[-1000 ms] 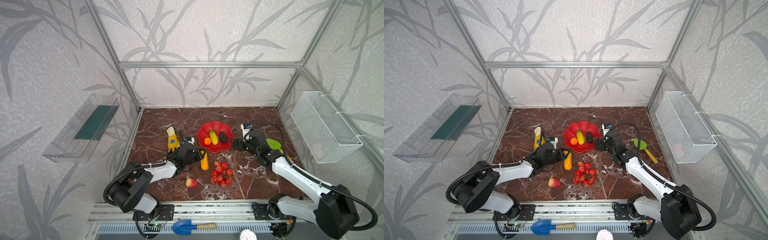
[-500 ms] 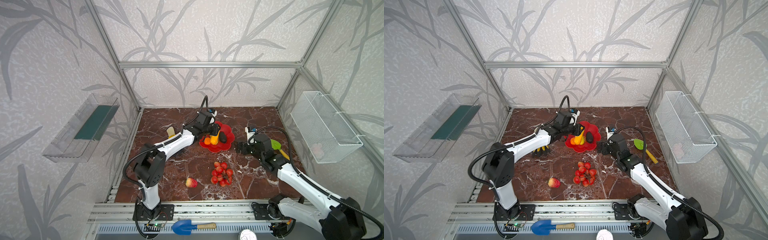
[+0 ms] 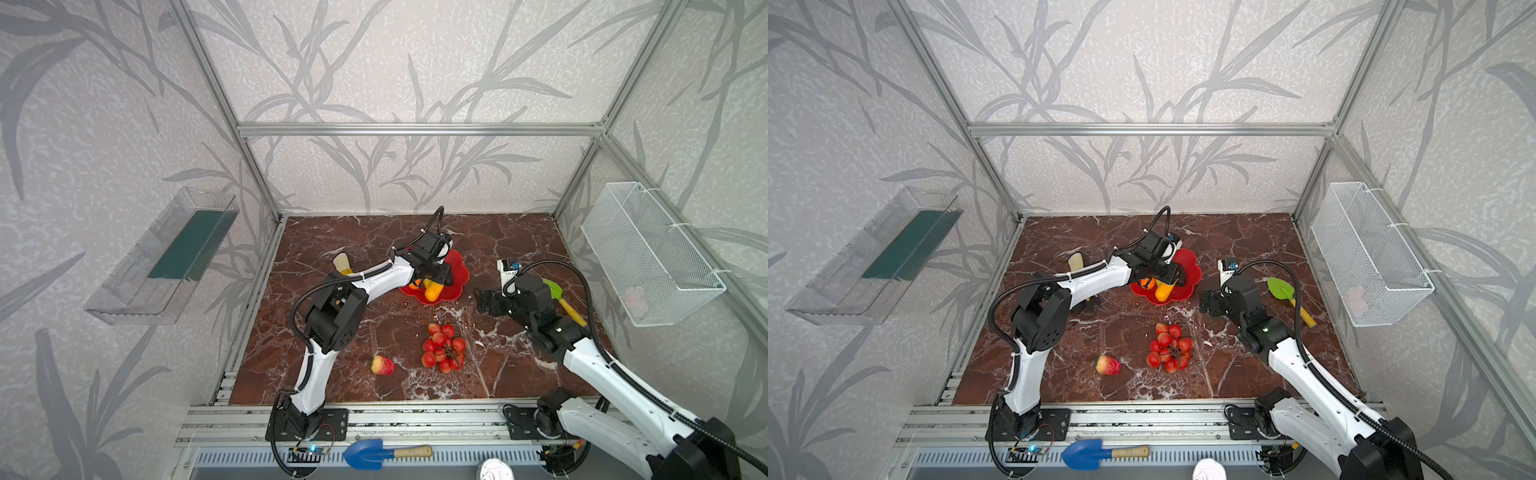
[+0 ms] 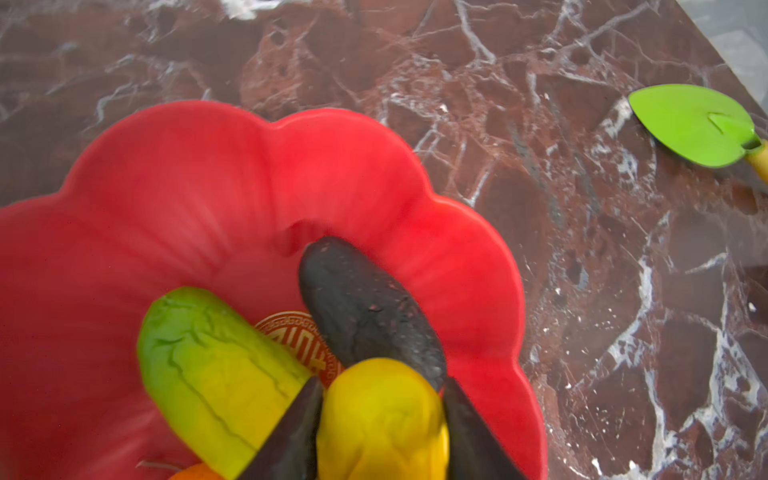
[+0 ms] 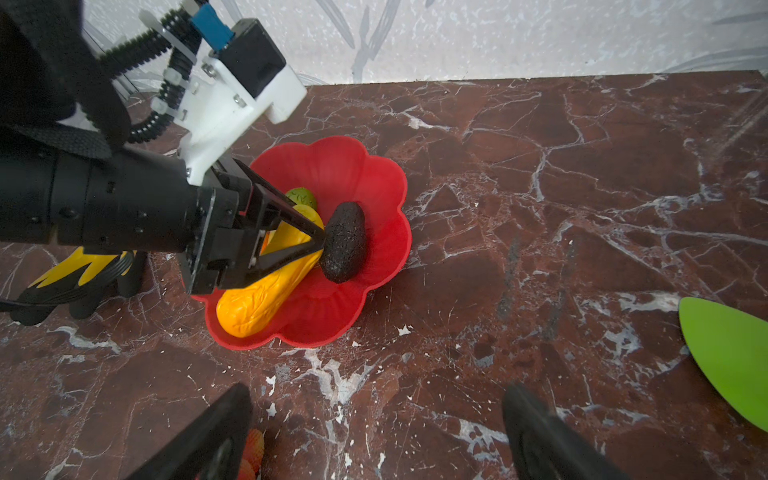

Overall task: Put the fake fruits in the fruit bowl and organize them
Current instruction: 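Carry the yellow mango into the red bowl with the left gripper and release, then grasp the peach with the right gripper while the left gripper withdraws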

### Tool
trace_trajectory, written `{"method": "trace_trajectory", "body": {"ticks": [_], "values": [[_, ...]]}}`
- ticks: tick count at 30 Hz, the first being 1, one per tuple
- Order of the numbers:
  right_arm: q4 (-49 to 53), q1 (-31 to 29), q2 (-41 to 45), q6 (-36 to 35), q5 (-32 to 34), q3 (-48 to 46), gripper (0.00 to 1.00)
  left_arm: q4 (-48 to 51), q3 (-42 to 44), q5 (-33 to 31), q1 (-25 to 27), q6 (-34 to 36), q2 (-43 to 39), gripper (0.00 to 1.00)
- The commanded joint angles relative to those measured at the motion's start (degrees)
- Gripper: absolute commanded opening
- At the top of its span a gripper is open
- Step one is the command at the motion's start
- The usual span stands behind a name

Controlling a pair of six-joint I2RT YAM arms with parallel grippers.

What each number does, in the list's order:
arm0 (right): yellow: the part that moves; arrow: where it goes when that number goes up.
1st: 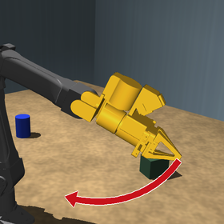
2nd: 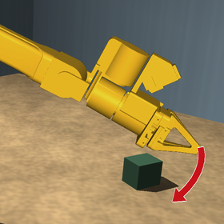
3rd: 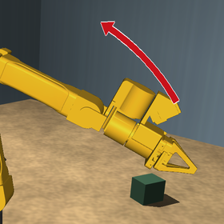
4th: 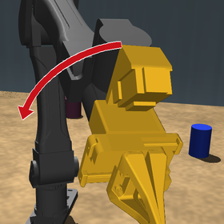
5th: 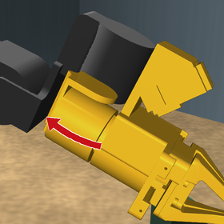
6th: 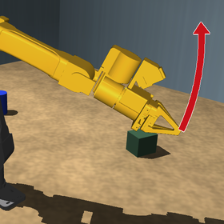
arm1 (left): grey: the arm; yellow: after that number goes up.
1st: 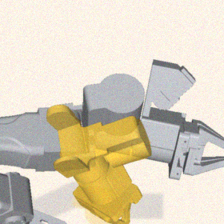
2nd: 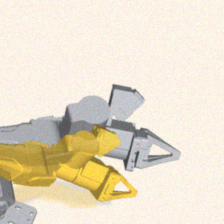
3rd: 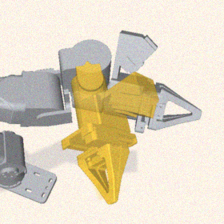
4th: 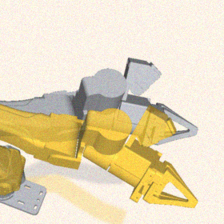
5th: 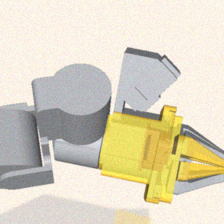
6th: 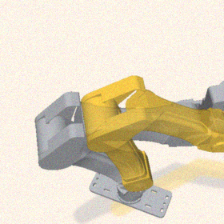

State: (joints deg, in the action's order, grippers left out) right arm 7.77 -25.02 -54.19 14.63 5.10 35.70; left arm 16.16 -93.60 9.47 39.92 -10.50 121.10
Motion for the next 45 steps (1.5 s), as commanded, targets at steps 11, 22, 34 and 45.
{"method": "trace_trajectory", "body": {"ticks": [11,22,34,45], "values": [[-1.04,-0.23,-5.7,-1.63,-7.82,0.79,0.92,-16.75,14.86,-11.95,-0.2,3.05,-23.29,0.73],[0.41,-21.51,-16.01,-9.01,-8.66,8.69,0.9,-35.57,58.25,-31.0,-9.55,-13.53,-61.15,0.91],[-1.57,-42.72,-37.76,-15.07,-12.66,18.76,0.87,-26.03,75.87,-36.82,-15.71,-22.16,-89.2,0.95],[-1.33,-45.39,-53.86,-12.81,-9.02,27.94,0.85,-22.0,76.53,-38.42,-15.88,-20.9,-94.45,0.95]]}}
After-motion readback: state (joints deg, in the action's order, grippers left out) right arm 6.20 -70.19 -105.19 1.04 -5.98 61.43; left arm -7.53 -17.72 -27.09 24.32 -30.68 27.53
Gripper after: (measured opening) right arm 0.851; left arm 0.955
